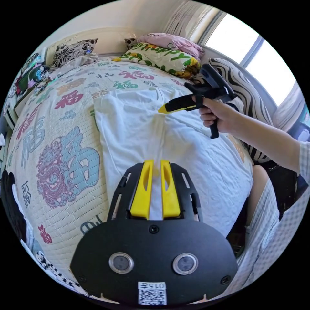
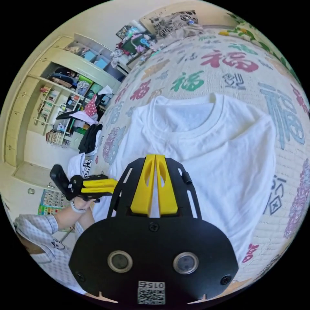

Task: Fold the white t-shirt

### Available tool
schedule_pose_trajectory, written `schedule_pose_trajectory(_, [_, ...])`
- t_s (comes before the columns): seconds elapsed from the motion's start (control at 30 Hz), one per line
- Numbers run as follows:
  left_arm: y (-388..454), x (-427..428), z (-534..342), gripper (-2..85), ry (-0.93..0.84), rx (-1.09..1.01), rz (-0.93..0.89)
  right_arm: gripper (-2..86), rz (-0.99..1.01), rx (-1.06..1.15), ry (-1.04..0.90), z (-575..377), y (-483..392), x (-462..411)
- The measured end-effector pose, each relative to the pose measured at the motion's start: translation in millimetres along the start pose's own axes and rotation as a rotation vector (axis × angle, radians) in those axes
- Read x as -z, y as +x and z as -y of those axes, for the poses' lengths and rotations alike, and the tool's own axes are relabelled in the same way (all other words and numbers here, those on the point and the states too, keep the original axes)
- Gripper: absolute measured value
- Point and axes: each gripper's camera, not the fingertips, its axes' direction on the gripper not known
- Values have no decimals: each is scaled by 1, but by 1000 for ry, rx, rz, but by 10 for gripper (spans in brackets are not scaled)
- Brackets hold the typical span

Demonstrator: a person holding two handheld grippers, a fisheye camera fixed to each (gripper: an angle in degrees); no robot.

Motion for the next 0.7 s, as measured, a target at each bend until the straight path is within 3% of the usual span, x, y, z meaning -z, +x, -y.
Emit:
schedule_pose_trajectory(0.17, [-33,32,54,73,176,-17,71,56,-192,79,110,-5,32,58])
schedule_pose_trajectory(0.33, [-79,7,129,124,157,62,114,96,-311,-3,82,4,77,82])
schedule_pose_trajectory(0.4, [-91,-11,151,125,135,101,93,106,-346,-33,47,7,93,79])
schedule_pose_trajectory(0.53, [-106,-67,179,99,-92,158,74,104,-294,-66,-62,7,113,63])
schedule_pose_trajectory(0.7, [-84,-76,187,29,-164,14,212,33,-274,-57,-134,-8,135,65])
